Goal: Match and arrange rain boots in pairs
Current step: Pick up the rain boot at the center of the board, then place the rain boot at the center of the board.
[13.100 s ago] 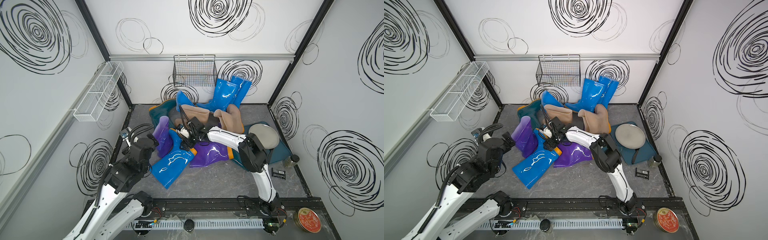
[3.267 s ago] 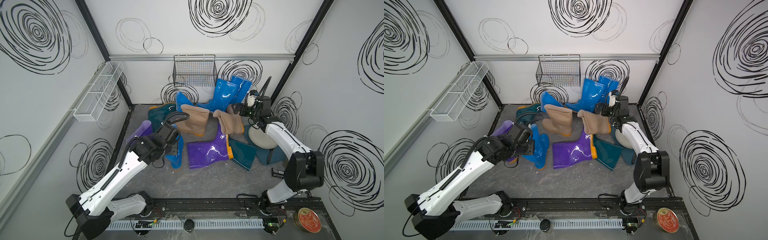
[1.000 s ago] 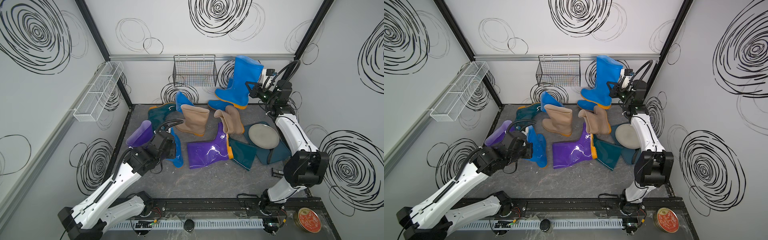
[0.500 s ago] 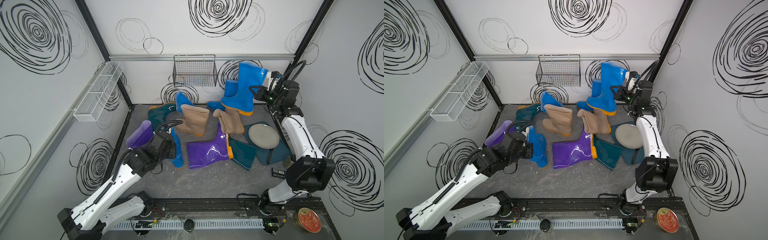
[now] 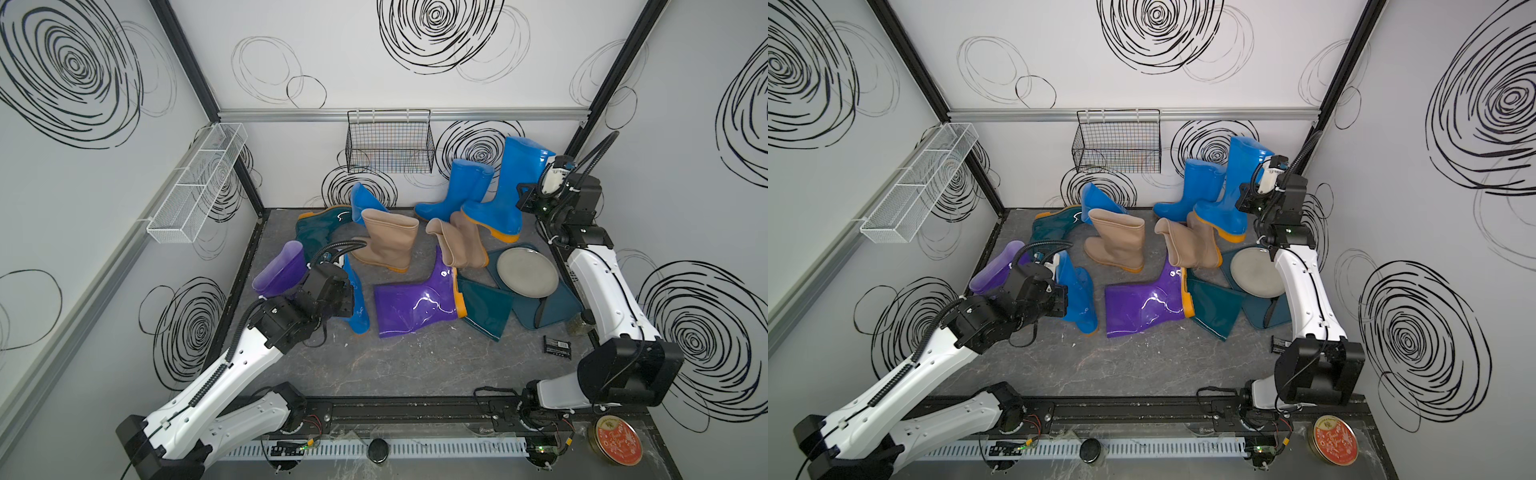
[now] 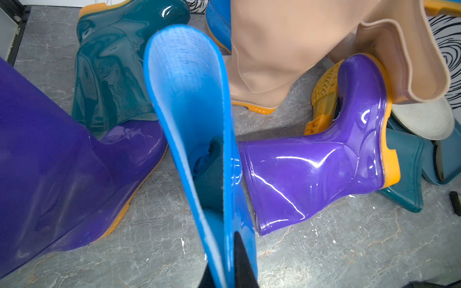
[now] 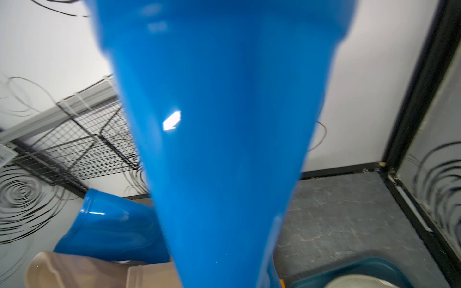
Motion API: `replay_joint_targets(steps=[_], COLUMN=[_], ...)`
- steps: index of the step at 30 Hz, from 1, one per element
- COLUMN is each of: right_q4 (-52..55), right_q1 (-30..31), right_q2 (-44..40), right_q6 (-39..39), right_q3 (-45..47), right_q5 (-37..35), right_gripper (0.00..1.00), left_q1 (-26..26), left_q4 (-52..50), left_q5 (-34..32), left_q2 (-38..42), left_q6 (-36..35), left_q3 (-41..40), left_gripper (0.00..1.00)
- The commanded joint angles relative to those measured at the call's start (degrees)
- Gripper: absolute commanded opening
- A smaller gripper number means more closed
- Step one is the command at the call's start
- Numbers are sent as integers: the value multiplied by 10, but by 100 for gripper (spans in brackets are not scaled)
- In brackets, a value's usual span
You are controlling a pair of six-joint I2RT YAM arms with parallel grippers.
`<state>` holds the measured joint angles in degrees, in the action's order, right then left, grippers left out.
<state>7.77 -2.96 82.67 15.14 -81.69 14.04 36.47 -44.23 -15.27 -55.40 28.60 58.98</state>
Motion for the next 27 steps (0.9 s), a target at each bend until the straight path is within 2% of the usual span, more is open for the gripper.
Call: replay_joint_targets(steps=[1,8,16,24,27], right_q4=[-53,-85,-178,-375,-407], right_q1=[-6,-13,-30,-19,-15], right_q2=[-25,15,97,178,199], right_q6=[-13,-19,-26,-40,-36], right_q3=[7,19,30,89,94], right_q5=[-78,-120,-163,-170,-151], right_gripper=[0,0,0,0,1], left_q1=[-4,-4,-4,-2,1], left_q4=[57,55,38,25,26], left_q5=[-7,-4,-9,-21,-23], left_q2=[-13,-37,-40,-25,-25], left_q6=[-7,-6,9,30,34], left_q3=[1,10,14,10,9], left_gripper=[0,0,0,0,0])
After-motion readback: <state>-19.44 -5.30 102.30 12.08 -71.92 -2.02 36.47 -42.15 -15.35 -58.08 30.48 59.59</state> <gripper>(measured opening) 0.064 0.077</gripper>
